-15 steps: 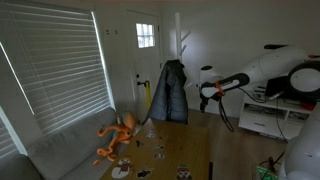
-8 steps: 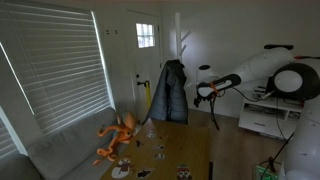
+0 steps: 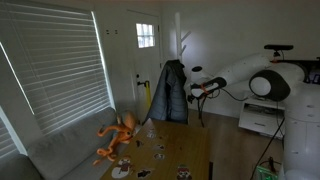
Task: Pick up the white tote bag by the handle and hang it on the third rail from the top on the white coat hanger stand
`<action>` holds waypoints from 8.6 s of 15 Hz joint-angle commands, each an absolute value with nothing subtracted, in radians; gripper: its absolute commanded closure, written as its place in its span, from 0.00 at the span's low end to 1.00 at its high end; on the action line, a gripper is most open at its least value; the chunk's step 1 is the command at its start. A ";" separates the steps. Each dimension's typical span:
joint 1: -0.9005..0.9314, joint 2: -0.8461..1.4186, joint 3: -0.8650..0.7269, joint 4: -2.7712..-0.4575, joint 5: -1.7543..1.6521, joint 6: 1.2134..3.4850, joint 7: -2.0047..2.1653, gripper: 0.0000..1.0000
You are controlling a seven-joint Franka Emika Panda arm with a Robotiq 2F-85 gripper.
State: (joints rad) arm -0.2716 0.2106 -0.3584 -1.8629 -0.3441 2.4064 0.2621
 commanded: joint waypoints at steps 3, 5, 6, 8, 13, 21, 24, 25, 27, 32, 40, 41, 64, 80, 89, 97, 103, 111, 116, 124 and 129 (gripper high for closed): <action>-0.268 0.343 -0.367 -1.712 -0.341 2.433 0.338 0.00; -0.263 0.371 -0.366 -1.675 -0.330 2.460 0.354 0.00; -0.260 0.382 -0.365 -1.663 -0.327 2.475 0.363 0.00; -0.260 0.410 -0.365 -1.638 -0.312 2.504 0.377 0.00; -0.257 0.446 -0.361 -1.615 -0.273 2.542 0.390 0.01; -0.252 0.443 -0.357 -1.624 -0.221 2.545 0.379 0.64; -0.251 0.441 -0.358 -1.627 -0.214 2.546 0.380 0.85; -0.250 0.439 -0.359 -1.628 -0.213 2.548 0.381 0.93; -0.248 0.430 -0.361 -1.636 -0.214 2.554 0.382 1.00; -0.232 0.378 -0.393 -1.678 -0.246 2.599 0.413 0.99; -0.188 0.267 -0.436 -1.753 -0.316 2.626 0.529 0.99; -0.180 0.251 -0.441 -1.762 -0.326 2.621 0.548 0.99; -0.081 -0.059 -0.490 -1.887 -0.897 2.551 1.102 0.99; -0.244 -0.117 -0.284 -1.853 -1.013 2.499 1.197 0.99; -0.264 -0.220 -0.226 -1.856 -1.101 2.402 1.263 0.99; -0.255 -0.262 -0.155 -1.800 -1.229 2.381 1.337 0.99; -0.244 -0.251 -0.137 -1.726 -1.321 2.321 1.387 0.99; -0.235 -0.198 -0.139 -1.623 -1.394 2.247 1.473 0.99; -0.226 -0.142 -0.154 -1.569 -1.381 2.287 1.495 0.99; -0.227 -0.080 -0.159 -1.485 -1.389 2.278 1.521 0.99; -0.225 -0.034 -0.161 -1.427 -1.380 2.288 1.521 0.99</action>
